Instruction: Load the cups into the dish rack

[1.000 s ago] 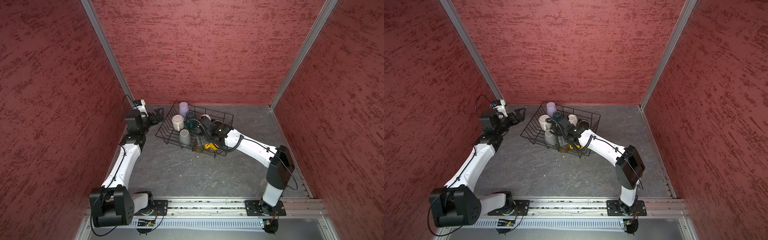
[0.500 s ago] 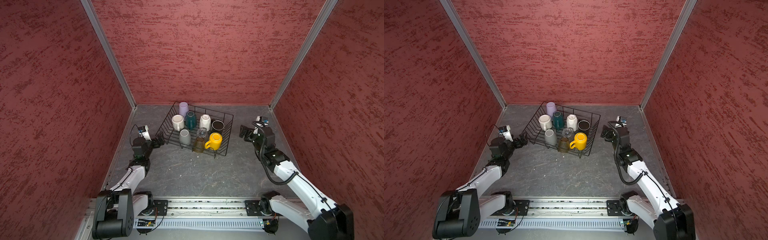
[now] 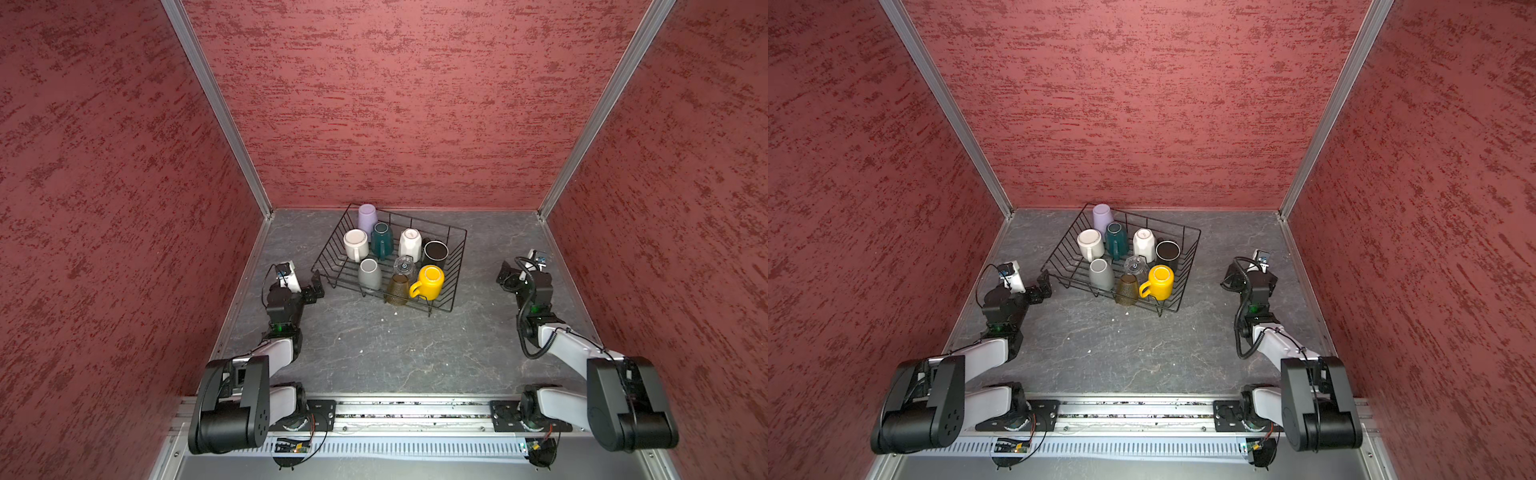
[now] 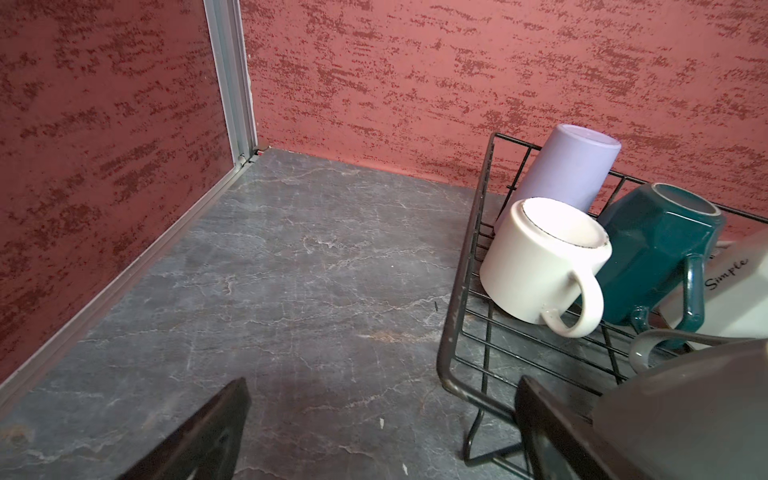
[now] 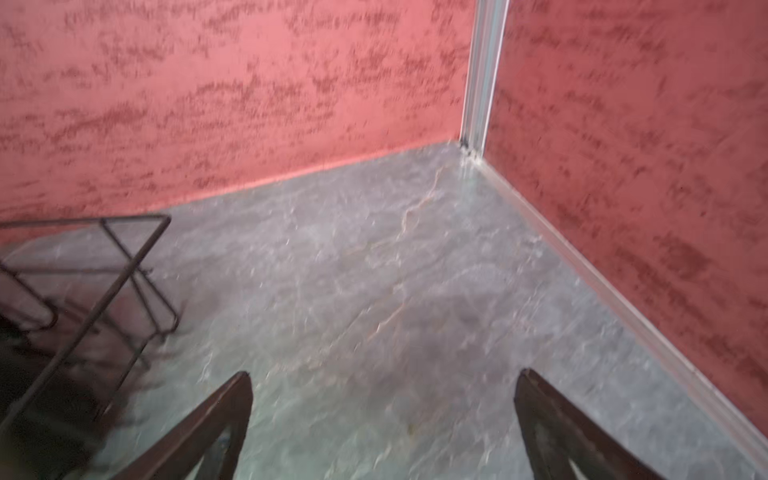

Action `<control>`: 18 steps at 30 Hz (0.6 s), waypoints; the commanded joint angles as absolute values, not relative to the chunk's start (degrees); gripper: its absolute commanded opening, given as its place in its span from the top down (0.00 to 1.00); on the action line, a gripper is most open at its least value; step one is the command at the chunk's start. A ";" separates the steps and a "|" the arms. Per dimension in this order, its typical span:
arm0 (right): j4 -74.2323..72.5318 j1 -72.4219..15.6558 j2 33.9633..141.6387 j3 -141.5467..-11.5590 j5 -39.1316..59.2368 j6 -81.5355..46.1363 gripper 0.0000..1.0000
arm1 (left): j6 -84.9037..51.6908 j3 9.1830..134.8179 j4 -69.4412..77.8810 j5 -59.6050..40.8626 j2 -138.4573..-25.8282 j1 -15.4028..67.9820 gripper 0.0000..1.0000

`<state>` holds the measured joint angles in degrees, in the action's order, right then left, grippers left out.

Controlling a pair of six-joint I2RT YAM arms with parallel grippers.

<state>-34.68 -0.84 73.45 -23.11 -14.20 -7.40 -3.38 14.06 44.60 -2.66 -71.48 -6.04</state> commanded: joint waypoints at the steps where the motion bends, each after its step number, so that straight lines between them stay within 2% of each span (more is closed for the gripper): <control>1: -49.08 0.20 77.79 -19.41 -13.88 -3.66 0.01 | -2.04 17.22 44.71 -4.84 -73.80 -6.59 0.00; 4: -54.72 1.03 79.52 -18.25 -11.99 -2.70 0.01 | -2.87 15.74 53.83 -7.89 -78.77 -6.27 0.00; 8: -62.61 1.98 85.78 -16.99 -8.04 -2.43 0.01 | -1.50 15.28 65.02 -6.84 -88.81 -4.71 0.00; 10: -67.97 1.98 89.36 -15.88 -7.31 -2.02 0.01 | -1.07 16.27 59.79 -6.20 -86.56 -4.29 0.00; 18: -70.97 2.10 88.78 -13.71 -13.49 -4.25 0.01 | -2.11 16.98 59.29 -2.64 -87.48 -3.90 0.00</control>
